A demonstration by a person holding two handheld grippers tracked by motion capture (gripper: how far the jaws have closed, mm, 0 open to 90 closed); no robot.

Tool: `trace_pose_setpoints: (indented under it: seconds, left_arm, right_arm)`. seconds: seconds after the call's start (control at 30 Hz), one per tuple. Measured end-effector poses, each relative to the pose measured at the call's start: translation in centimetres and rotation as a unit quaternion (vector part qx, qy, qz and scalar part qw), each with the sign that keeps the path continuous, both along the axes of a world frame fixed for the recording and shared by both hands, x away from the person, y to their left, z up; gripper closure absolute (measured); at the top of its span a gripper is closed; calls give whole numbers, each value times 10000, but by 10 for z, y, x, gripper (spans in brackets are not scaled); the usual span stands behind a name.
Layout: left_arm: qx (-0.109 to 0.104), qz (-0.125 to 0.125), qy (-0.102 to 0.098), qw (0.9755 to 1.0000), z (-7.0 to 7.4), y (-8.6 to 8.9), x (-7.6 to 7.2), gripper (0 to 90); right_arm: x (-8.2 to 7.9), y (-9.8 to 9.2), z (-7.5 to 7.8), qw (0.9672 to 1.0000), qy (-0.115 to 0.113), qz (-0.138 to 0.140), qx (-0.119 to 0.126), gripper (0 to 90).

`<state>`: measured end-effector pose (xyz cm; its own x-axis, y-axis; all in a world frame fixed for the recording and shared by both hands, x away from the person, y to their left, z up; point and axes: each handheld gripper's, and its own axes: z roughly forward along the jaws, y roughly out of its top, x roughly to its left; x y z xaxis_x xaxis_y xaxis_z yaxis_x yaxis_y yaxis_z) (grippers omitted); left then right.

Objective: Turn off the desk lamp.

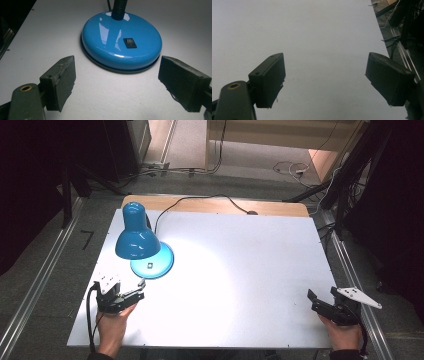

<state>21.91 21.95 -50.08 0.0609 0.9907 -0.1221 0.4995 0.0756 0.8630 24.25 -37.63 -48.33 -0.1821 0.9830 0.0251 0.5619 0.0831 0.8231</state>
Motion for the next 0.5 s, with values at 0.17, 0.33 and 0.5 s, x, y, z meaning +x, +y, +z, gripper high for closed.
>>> trace_pose_setpoints:
  seconds: [0.17,0.33,0.5]
  left_arm:
    - [8,-27,-24,10000,1,-2,2,158]
    - [0,-39,-45,10000,1,-4,4,159]
    - [4,-46,-69,10000,2,-4,4,177]
  right_arm:
    - [0,0,0,10000,-3,2,0,150]
    - [0,1,0,10000,7,17,-7,150]
    - [1,3,0,10000,22,22,-5,150]
